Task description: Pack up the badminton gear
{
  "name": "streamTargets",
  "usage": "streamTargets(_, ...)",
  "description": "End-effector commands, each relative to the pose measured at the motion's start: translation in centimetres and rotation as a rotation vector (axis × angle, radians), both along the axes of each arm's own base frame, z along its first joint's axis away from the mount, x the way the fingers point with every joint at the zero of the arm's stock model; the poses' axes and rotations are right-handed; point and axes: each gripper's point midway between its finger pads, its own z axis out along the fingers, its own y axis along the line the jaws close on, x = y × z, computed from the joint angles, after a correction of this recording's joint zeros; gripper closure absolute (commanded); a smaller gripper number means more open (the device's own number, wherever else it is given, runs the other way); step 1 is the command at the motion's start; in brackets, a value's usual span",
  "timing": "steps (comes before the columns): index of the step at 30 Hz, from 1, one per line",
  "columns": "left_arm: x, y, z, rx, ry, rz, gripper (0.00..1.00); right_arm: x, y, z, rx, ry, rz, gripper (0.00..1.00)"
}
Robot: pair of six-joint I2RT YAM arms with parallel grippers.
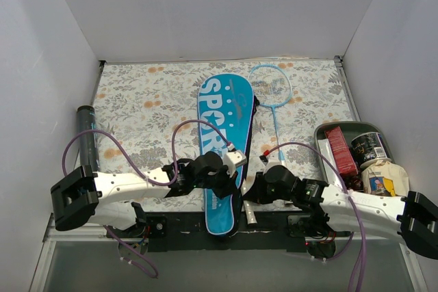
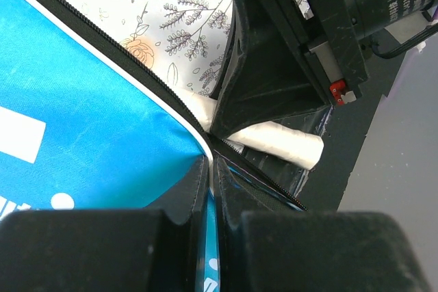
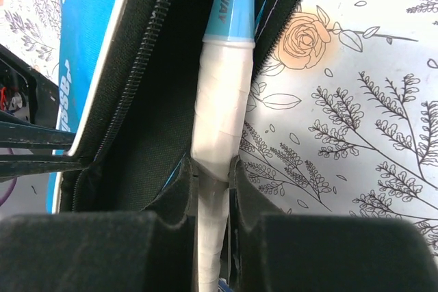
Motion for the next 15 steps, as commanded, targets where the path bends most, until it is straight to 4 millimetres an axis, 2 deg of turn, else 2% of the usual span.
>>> streamTargets(1,-0.6,-0.9,1.2,-0.041,-0.032,-0.039,1.00,1.6,2.3,4.6,0.116,-0.108,0.008,0.99)
streamTargets(5,-0.9,-0.6,0.3,-0.017,-0.033,-0.036,1.00,2.1,3.5,6.7,0.163,-0.140,0.018,0.99)
streamTargets(8,-1.1,-1.1,0.5,-0.040,-0.042,-0.043,1.00,2.1,4.8,7.9,0.214,-0.143,0.042,0.99)
streamTargets(15,-1.3,-1.5,0.9,-0.079,-0.055,-0.049,1.00,2.0,7.5,8.7,0.303,-0.117,0.076,0.99)
